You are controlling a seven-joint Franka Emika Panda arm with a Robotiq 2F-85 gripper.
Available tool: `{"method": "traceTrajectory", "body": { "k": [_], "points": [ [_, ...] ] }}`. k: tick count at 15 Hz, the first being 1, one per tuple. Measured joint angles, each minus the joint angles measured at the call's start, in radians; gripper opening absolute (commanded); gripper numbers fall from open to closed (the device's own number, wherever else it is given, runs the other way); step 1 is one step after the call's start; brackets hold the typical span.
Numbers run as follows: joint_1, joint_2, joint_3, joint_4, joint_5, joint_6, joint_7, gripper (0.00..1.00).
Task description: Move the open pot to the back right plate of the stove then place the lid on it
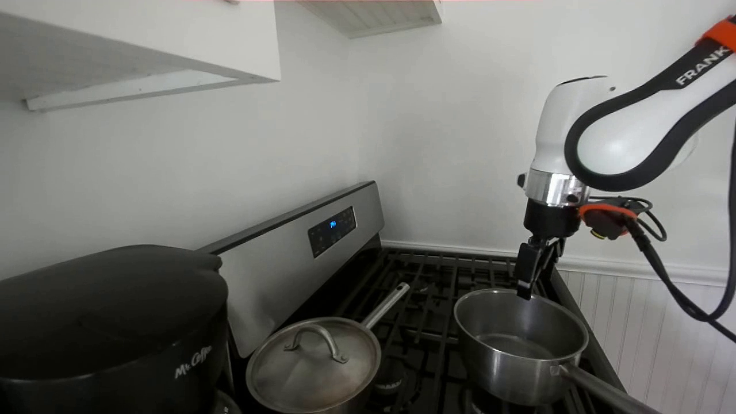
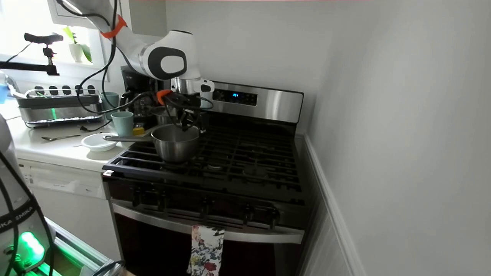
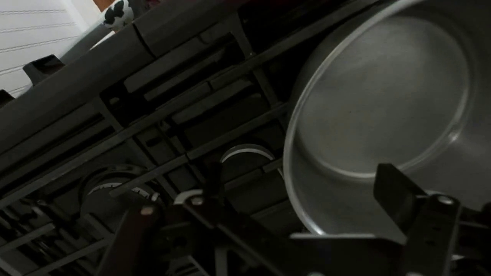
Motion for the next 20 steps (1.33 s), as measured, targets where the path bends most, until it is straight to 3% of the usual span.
{"method": "traceTrajectory", "body": {
  "k": [10,20],
  "points": [
    [-0.010,0.244,0.022,0.191,0.053,-0.003,-0.055,1.00],
    [-0.044,0.320,0.013,0.284,0.052,-0.058,0.032,1.00]
  ]
}}
